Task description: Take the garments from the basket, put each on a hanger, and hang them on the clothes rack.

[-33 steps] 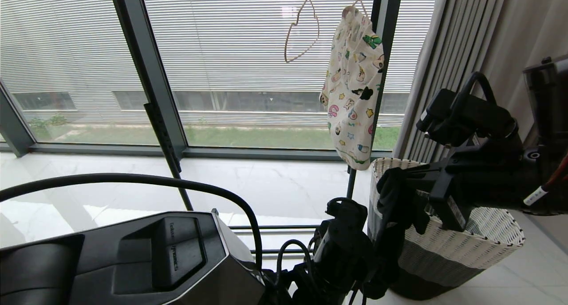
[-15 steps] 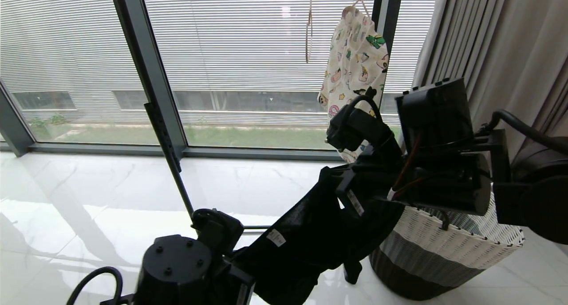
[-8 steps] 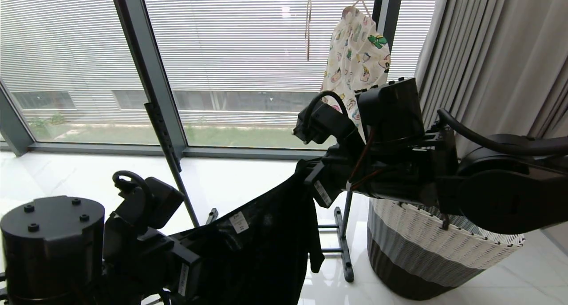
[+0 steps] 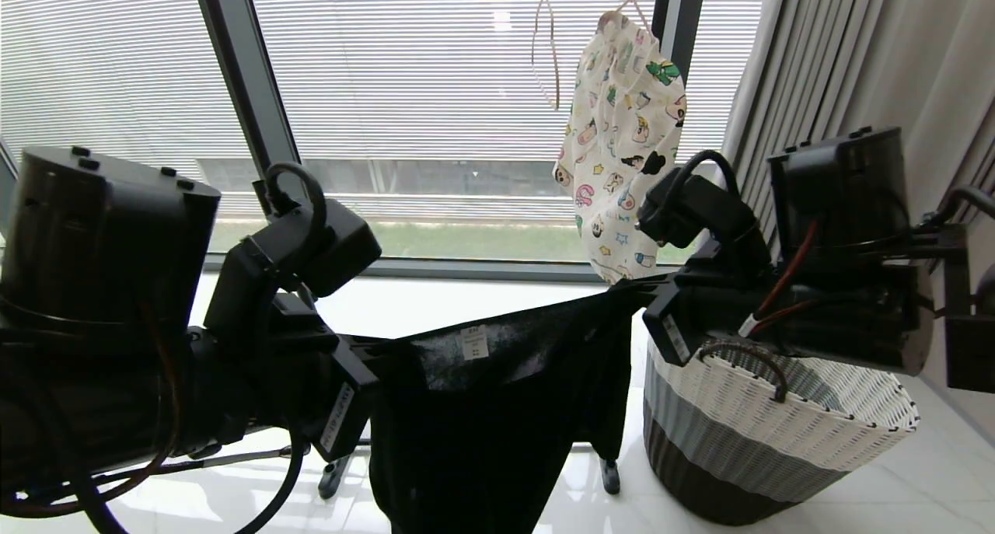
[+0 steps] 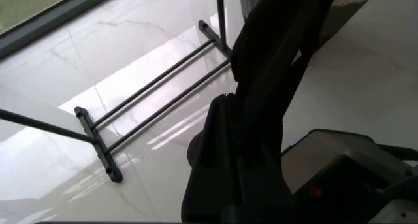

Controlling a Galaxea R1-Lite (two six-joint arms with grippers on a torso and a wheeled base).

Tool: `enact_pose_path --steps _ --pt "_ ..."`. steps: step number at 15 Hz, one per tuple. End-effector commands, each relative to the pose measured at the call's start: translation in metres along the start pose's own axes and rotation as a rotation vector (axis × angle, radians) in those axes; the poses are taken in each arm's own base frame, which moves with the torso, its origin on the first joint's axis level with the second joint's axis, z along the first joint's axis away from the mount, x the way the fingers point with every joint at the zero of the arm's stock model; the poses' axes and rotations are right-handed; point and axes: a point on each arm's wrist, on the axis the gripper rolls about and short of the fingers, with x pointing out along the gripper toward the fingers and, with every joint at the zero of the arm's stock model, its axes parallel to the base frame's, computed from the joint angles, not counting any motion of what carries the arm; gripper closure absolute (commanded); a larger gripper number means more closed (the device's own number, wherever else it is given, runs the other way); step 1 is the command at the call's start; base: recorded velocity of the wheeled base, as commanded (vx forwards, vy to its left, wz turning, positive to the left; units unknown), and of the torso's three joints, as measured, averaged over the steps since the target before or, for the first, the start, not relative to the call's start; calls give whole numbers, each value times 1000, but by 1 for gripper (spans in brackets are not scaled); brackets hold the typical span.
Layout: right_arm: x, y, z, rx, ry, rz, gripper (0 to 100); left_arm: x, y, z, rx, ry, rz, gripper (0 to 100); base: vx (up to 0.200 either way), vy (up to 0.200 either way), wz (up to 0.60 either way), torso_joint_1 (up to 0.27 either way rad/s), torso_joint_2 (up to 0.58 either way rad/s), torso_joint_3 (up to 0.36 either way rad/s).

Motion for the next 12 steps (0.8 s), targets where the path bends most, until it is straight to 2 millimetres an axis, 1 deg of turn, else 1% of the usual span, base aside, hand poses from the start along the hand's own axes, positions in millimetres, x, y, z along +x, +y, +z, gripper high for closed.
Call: enact_pose_path --steps 1,2,3,4,5,8,9,12 --pt "-35 -14 4 20 -59 -46 100 18 -3 10 72 47 -29 100 0 0 0 0 0 0" --pt "-43 -18 5 21 -58 -55 100 29 -5 10 132 74 -42 100 0 0 0 0 0 0" --pt "-48 -20 5 23 -56 -57 100 34 -6 11 145 81 -51 100 0 0 0 0 0 0" --pt "-52 -20 5 23 -56 -57 100 36 -8 14 150 76 -60 100 0 0 0 0 0 0" --pt "-57 -20 5 23 -59 -58 100 34 -10 15 153 65 -70 100 0 0 0 0 0 0" --pt "-58 -21 6 24 -63 -57 100 25 -10 20 148 11 -120 100 0 0 0 0 0 0" --pt "-59 -21 6 24 -65 -58 100 23 -8 26 148 -18 -114 100 0 0 0 0 0 0" --pt "-64 -22 8 24 -82 -57 100 9 1 59 143 -139 -73 100 0 0 0 0 0 0"
